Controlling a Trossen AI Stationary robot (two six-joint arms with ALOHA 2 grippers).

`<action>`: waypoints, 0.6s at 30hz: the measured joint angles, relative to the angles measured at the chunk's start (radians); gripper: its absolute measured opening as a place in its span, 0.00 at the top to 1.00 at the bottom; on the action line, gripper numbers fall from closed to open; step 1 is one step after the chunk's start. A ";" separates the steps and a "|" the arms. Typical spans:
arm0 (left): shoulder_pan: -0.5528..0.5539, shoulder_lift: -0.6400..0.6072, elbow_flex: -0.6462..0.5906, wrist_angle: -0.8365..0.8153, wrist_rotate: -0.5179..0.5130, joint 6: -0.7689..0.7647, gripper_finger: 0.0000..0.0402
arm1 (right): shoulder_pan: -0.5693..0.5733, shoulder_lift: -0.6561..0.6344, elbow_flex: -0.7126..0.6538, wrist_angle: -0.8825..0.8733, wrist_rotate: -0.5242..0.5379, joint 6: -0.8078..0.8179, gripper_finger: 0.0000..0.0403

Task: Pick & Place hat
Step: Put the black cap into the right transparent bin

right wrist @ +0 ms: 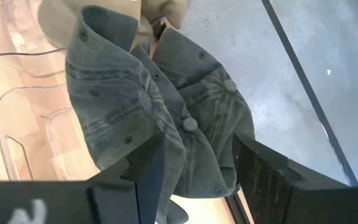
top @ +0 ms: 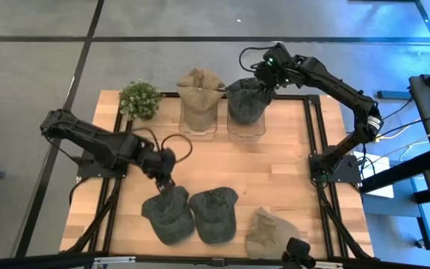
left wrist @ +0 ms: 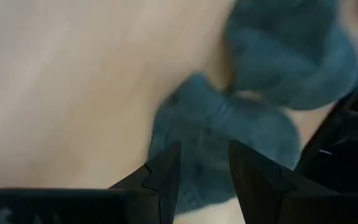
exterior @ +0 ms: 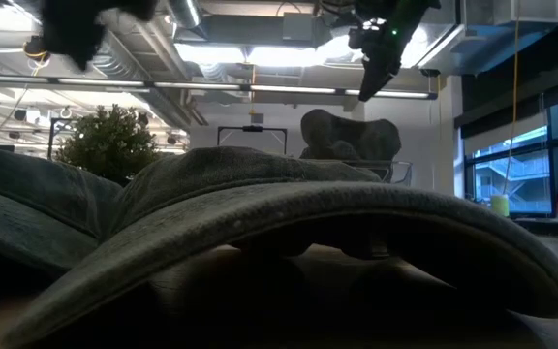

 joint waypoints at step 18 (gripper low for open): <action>-0.257 0.000 -0.244 0.110 0.053 -0.623 0.68 | 0.000 0.000 0.000 -0.004 -0.063 0.005 0.54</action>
